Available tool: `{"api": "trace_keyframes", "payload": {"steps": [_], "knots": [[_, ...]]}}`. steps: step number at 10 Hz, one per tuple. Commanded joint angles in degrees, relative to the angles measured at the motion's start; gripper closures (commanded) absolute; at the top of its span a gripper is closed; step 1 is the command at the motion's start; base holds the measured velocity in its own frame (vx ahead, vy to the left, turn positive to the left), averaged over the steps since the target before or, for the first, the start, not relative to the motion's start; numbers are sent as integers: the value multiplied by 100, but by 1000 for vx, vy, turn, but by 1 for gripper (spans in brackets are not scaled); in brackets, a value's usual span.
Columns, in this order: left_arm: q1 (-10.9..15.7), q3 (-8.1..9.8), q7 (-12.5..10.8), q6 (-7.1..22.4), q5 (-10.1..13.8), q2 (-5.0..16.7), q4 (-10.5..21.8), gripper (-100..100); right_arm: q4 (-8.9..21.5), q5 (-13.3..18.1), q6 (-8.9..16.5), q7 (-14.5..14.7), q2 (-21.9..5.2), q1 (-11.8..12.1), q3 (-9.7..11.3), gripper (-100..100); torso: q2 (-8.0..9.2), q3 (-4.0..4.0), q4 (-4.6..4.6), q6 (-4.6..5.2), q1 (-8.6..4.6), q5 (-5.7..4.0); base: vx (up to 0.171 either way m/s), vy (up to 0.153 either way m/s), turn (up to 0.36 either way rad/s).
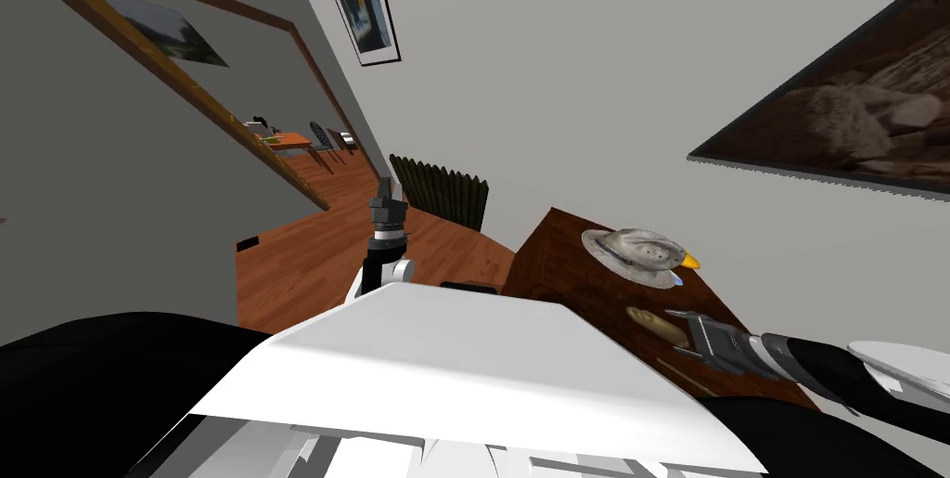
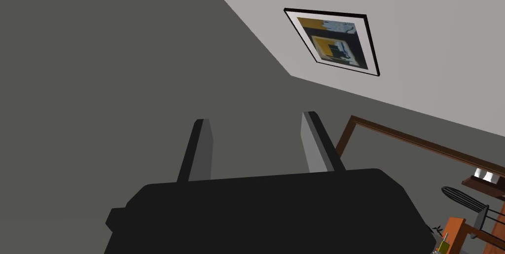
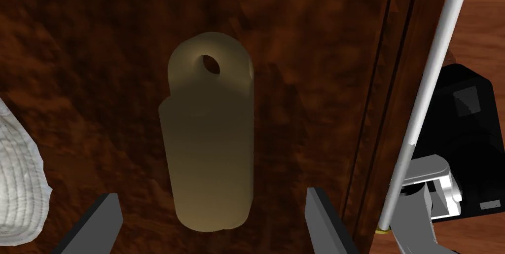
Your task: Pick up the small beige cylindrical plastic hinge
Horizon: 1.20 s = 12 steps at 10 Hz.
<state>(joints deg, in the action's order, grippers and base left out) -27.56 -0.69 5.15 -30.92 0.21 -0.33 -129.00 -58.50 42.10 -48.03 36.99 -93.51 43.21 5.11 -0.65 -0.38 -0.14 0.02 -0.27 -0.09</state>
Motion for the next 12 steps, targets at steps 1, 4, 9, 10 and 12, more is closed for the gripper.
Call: {"api": "trace_keyframes", "payload": {"steps": [1,4,9,10,12], "knots": [[0,0,0,0,0,0,0,0,125,136,-21,-2,46,-186,198,-100,0,0,0,0,0,0,74,-41,2],[2,-1,0,0,0,-1,0,0,4,164,113,166,170,-128,165,-100,59,35,15,4,29,6,43,-8,-54],[2,-1,0,0,0,-1,0,0,-84,207,213,281,275,-90,181,100,52,32,15,-3,28,6,80,-9,-66],[2,-1,0,0,0,-1,0,0,-82,207,213,282,272,-90,179,100,57,34,15,-4,21,0,0,0,0],[2,-1,0,0,0,-1,0,0,-83,206,215,281,272,-92,177,100,62,37,16,-2,19,0,0,0,0]]}}
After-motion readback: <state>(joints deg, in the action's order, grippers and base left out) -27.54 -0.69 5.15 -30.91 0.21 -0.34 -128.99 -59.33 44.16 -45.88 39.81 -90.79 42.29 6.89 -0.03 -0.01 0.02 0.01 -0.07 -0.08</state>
